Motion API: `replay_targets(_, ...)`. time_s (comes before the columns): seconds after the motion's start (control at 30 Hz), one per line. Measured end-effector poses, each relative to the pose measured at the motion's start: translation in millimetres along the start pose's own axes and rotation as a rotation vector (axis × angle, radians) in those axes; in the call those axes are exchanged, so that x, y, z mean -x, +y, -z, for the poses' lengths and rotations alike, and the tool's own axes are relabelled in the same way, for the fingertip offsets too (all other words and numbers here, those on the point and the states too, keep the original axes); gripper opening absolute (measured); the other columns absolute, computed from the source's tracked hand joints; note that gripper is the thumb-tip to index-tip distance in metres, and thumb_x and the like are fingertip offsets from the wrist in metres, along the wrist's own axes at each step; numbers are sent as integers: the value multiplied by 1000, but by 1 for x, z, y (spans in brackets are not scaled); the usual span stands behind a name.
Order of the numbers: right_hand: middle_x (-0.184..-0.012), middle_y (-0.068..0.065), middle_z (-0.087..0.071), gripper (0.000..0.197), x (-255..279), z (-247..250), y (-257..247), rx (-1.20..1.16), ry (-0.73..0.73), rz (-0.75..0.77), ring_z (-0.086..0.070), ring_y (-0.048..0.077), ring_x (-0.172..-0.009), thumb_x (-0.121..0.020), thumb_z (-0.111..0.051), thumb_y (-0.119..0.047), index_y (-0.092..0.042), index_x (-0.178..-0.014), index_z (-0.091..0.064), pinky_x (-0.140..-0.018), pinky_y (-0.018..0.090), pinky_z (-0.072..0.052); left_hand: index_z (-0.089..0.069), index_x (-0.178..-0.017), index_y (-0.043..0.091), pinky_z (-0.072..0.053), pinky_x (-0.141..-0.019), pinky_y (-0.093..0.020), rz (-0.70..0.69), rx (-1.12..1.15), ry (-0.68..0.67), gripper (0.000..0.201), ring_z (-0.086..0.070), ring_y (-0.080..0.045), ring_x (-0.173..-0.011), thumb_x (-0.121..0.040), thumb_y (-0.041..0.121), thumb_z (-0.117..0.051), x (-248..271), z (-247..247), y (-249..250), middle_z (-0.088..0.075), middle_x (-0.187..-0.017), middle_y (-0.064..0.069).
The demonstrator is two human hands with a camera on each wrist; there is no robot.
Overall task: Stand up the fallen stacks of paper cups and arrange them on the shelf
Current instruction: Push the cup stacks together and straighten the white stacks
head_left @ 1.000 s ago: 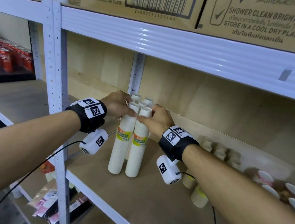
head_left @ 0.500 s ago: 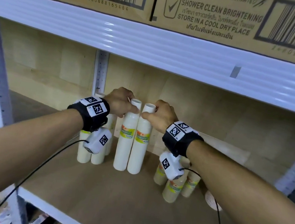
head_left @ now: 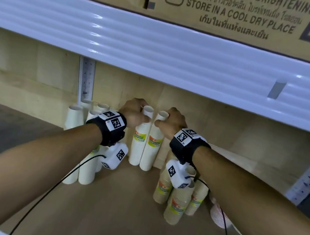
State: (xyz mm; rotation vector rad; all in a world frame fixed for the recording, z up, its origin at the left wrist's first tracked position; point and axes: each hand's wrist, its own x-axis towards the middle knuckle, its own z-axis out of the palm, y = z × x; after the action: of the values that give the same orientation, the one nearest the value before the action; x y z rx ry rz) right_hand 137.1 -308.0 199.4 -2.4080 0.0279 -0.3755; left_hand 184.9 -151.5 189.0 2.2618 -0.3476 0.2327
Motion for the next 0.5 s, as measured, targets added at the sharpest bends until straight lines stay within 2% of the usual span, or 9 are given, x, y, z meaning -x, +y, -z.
replay_targets(0.13, -123, 4, -59, 49, -10, -4, 4, -23, -1, -28, -61, 23, -104, -80, -72, -28, -11, -121, -51, -72, 29, -46, -60, -116, 19, -51, -76, -30, 6, 13, 0, 40, -64, -21, -96, -79, 21, -76, -13, -10, -8, -66, -105, -1)
replay_targets(0.27, -126, 2, -59, 47, -18, -7, 7, -61, -3, -42, -61, 20, -102, -84, -70, -24, -10, -124, -49, -66, 24, -42, -59, -119, 18, -50, -76, -30, 8, 2, -1, 42, -63, -20, -97, -80, 21, -75, -22, -16, -15, -65, -109, -1)
replay_targets(0.37, -128, 3, -58, 48, -22, -10, 8, -77, -18, -61, -61, 22, -108, -85, -69, -23, -9, -127, -48, -53, 20, -37, -59, -119, 17, -48, -74, -29, 14, -22, -7, 42, -62, -19, -96, -81, 23, -74, -29, -18, -20, -64, -109, -1)
replay_targets(0.43, -130, 3, -58, 44, -24, -14, 10, -89, -22, -70, -60, 22, -111, -87, -68, -21, -10, -126, -51, -57, 21, -38, -59, -119, 16, -49, -74, -29, 22, -24, -7, 42, -62, -20, -96, -81, 24, -74, -32, -20, -22, -64, -108, -1)
replay_targets(0.5, -133, 5, -57, 41, -26, -16, 11, -107, -26, -82, -59, 23, -114, -88, -67, -19, -12, -127, -54, -69, 23, -40, -60, -121, 16, -53, -79, -32, 29, -10, -2, 42, -62, -20, -98, -82, 24, -73, -34, -21, -23, -64, -109, -1)
